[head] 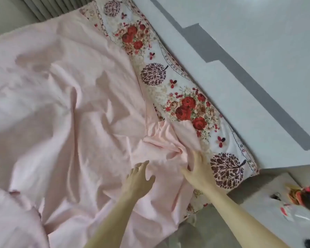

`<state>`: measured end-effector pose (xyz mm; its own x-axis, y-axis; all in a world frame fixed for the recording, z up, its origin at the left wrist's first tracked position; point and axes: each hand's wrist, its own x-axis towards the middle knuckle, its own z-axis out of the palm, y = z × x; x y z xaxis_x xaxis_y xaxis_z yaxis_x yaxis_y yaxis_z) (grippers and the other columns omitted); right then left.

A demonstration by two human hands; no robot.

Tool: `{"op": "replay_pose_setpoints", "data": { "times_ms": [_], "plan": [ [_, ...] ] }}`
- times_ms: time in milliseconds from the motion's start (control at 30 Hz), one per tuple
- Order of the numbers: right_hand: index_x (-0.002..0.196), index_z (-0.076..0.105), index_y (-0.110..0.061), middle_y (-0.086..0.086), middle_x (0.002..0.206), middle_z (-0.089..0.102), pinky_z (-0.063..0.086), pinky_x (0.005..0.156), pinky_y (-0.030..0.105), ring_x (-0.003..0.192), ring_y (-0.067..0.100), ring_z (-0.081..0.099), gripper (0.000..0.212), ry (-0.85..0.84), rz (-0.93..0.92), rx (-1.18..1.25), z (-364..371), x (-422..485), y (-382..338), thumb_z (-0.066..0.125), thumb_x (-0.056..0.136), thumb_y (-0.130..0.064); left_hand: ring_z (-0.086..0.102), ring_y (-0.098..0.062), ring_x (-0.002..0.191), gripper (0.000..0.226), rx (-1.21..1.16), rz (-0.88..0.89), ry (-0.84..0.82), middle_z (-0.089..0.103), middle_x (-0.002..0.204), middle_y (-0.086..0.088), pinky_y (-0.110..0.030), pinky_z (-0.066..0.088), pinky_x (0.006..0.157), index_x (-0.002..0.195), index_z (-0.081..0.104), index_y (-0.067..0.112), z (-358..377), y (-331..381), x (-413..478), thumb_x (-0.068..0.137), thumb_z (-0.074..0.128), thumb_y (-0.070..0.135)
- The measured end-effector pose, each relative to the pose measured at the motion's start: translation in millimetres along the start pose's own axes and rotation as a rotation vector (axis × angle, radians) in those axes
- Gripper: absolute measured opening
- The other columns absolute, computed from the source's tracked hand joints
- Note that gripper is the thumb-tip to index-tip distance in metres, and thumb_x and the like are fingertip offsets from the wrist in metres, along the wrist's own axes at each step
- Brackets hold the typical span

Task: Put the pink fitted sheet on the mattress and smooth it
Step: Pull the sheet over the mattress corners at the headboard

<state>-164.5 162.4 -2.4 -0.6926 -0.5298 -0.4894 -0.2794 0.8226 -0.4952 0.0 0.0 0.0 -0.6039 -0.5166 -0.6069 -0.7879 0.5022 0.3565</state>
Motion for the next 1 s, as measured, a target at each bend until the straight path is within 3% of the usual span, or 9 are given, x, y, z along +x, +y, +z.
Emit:
{"op": "replay_pose_setpoints", "data": {
  "times_ms": [133, 200, 300, 433, 600, 733, 800, 900, 1000],
  "plan": [
    [0.158, -0.005, -0.024, 0.004, 0.167, 0.000, 0.022, 0.119, 0.051, 0.152, 0.027, 0.008, 0.115, 0.055, 0.215, 0.257, 12.3, 40.5, -4.9, 0.068, 0.079, -0.065, 0.035, -0.020, 0.138, 0.062, 0.085, 0.074, -0.143, 0.030, 0.155, 0.009, -0.037, 0.034, 0.110, 0.147, 0.023, 0.047, 21.2, -5.7, 41.9, 0.091, 0.049, 0.051],
    [0.158, -0.001, -0.024, 0.005, 0.165, 0.013, 0.029, 0.115, 0.047, 0.149, 0.028, 0.021, 0.112, 0.015, 0.344, 0.439, 19.1, 48.9, -8.0, 0.074, 0.080, -0.055, 0.034, -0.019, 0.140, 0.059, 0.122, 0.095, -0.224, 0.029, 0.155, 0.011, -0.038, 0.032, 0.112, 0.147, 0.025, 0.048, 32.9, -7.1, 53.8, 0.092, 0.047, 0.052],
    [0.129, 0.055, -0.007, 0.015, 0.134, 0.060, 0.045, 0.082, 0.030, 0.116, 0.030, 0.060, 0.057, -0.051, 0.440, 0.704, 21.6, 45.1, -10.6, 0.075, 0.084, -0.035, 0.041, -0.022, 0.134, 0.049, 0.163, 0.105, -0.207, 0.044, 0.146, 0.009, -0.040, 0.036, 0.107, 0.141, 0.037, 0.045, 43.9, -15.6, 72.5, 0.093, 0.045, 0.045],
    [0.100, 0.076, -0.021, -0.004, 0.096, 0.076, 0.044, 0.069, 0.021, 0.081, 0.010, 0.066, 0.016, 0.112, 0.440, 1.086, -0.6, 2.7, 24.7, 0.072, 0.085, -0.022, 0.064, -0.031, 0.102, 0.034, -0.056, 0.098, -0.019, 0.068, 0.107, 0.002, -0.042, 0.051, 0.082, 0.114, 0.043, 0.036, 29.5, -3.8, 95.4, 0.081, 0.045, 0.046],
    [0.103, 0.071, -0.006, 0.006, 0.083, 0.073, 0.046, 0.067, 0.031, 0.083, 0.027, 0.065, 0.026, 0.648, 0.637, 1.406, -34.7, -63.5, 111.5, 0.071, 0.078, -0.001, 0.043, -0.033, 0.127, 0.079, 0.152, 0.286, 0.332, 0.028, 0.153, -0.006, -0.049, 0.041, 0.100, 0.145, 0.032, 0.021, -6.6, 73.7, 121.7, 0.079, 0.073, 0.029],
    [0.116, 0.064, -0.014, 0.010, 0.108, 0.073, 0.056, 0.073, 0.040, 0.096, 0.030, 0.069, 0.060, 0.524, 0.632, 1.609, -54.1, -94.7, 146.8, 0.085, 0.060, -0.014, 0.017, -0.030, 0.146, 0.108, 0.369, 0.565, 0.233, 0.001, 0.163, -0.002, -0.051, 0.015, 0.119, 0.154, 0.003, 0.038, -2.5, 148.4, 141.3, 0.073, 0.075, 0.034],
    [0.108, 0.064, -0.022, 0.005, 0.100, 0.076, 0.057, 0.076, 0.039, 0.088, 0.024, 0.073, 0.072, 0.269, 0.626, 1.563, -56.7, -106.2, 152.1, 0.095, 0.044, -0.019, 0.003, -0.022, 0.150, 0.103, 0.527, 0.669, 0.021, -0.004, 0.164, 0.005, -0.054, 0.004, 0.120, 0.153, -0.003, 0.042, 10.1, 177.8, 142.4, 0.080, 0.069, 0.051],
    [0.110, 0.061, -0.027, -0.006, 0.102, 0.071, 0.054, 0.077, 0.027, 0.090, 0.010, 0.068, 0.041, -0.108, 0.725, 1.085, -36.7, -120.2, 169.9, 0.082, 0.075, -0.026, -0.003, -0.016, 0.151, 0.093, 0.711, 0.650, -0.227, 0.000, 0.164, 0.010, -0.056, 0.001, 0.120, 0.153, 0.004, 0.043, 33.7, 203.5, 133.6, 0.082, 0.065, 0.050],
    [0.098, 0.062, -0.023, 0.004, 0.099, 0.067, 0.046, 0.078, 0.031, 0.096, 0.025, 0.064, 0.015, -0.120, 0.855, 0.608, -9.6, -134.3, 206.9, 0.067, 0.087, -0.033, 0.002, -0.019, 0.150, 0.076, 0.694, 0.516, -0.313, 0.002, 0.164, 0.009, -0.057, -0.002, 0.119, 0.153, 0.013, 0.041, 52.2, 216.3, 126.4, 0.088, 0.053, 0.033]
  ]
}}
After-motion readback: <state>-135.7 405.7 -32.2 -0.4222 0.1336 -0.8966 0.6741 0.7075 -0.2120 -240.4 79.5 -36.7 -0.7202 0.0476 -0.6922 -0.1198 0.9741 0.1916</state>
